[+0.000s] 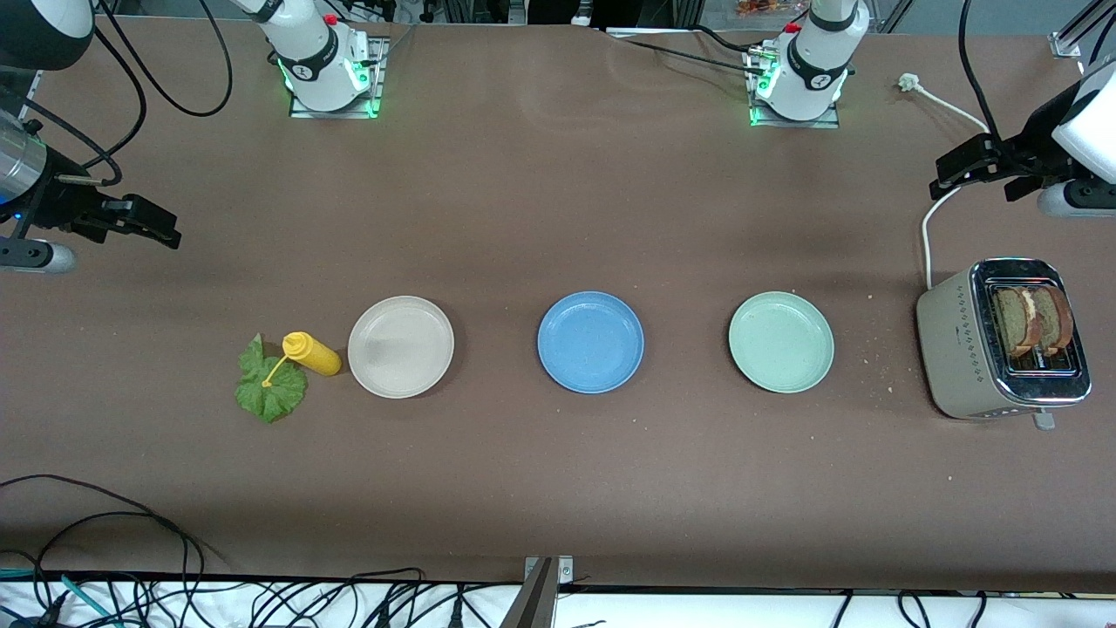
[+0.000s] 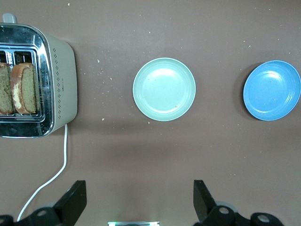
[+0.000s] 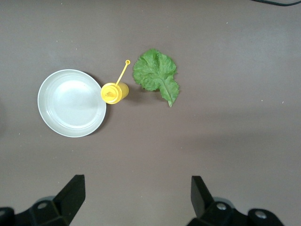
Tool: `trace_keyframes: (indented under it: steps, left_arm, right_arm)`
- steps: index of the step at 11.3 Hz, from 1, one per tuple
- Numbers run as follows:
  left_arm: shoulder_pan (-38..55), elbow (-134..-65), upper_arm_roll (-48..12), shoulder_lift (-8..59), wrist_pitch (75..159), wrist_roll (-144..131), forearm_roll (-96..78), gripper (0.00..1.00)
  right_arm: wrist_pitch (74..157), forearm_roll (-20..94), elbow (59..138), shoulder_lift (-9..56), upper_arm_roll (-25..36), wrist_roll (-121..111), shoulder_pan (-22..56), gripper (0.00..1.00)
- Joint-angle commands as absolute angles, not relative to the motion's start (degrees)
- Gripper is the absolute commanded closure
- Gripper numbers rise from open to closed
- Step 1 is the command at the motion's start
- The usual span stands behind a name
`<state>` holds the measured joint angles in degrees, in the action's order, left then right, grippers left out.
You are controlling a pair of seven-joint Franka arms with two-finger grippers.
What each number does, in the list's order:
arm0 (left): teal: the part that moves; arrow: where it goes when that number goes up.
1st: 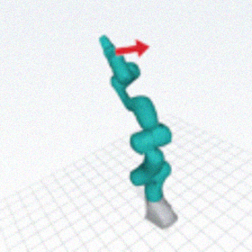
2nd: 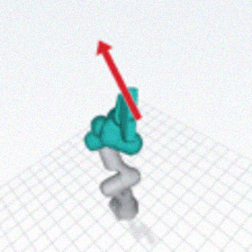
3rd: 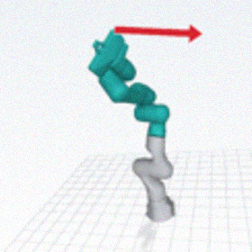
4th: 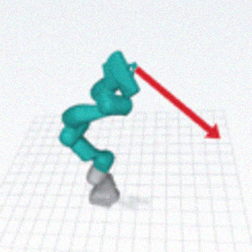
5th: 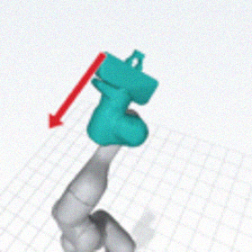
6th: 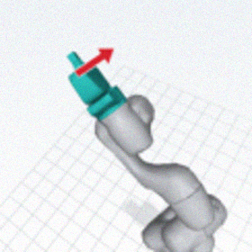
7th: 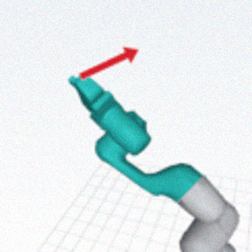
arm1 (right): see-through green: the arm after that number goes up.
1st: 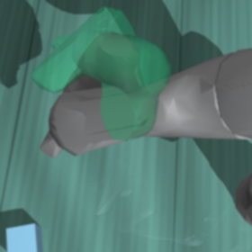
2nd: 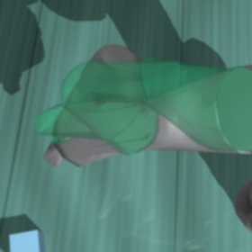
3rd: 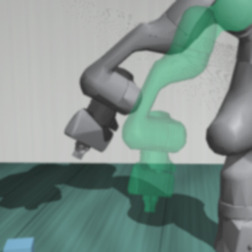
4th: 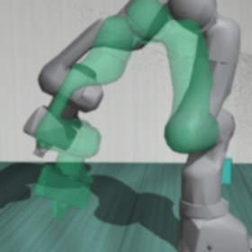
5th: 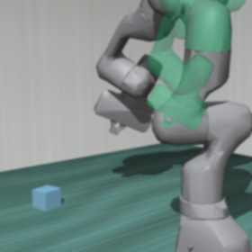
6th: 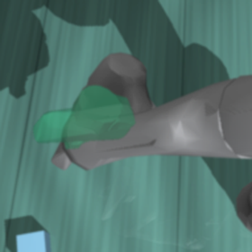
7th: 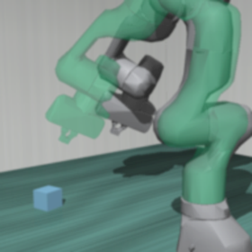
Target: Make sandwich in blue plate with both arms
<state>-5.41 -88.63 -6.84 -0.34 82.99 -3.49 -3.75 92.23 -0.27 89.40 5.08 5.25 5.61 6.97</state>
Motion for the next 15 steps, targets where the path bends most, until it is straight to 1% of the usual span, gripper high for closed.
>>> trace_keyframes:
  steps: [1,14,15]
  left_arm:
    - [-5.7,-88.2,-7.3,-0.9,82.1,-3.4,-2.4,0.0]
    - [-5.7,-88.2,-7.2,-1.0,82.0,-3.5,-2.4,0.0]
    - [-5.8,-88.3,-7.2,-1.1,80.9,-3.3,-2.4,0.0]
  right_arm:
    - [91.6,0.4,88.9,5.2,5.3,4.6,6.7,0.0]
    - [91.6,0.4,88.9,5.2,5.4,4.5,6.7,0.0]
    - [91.6,0.4,88.9,5.2,5.4,4.5,6.7,0.0]
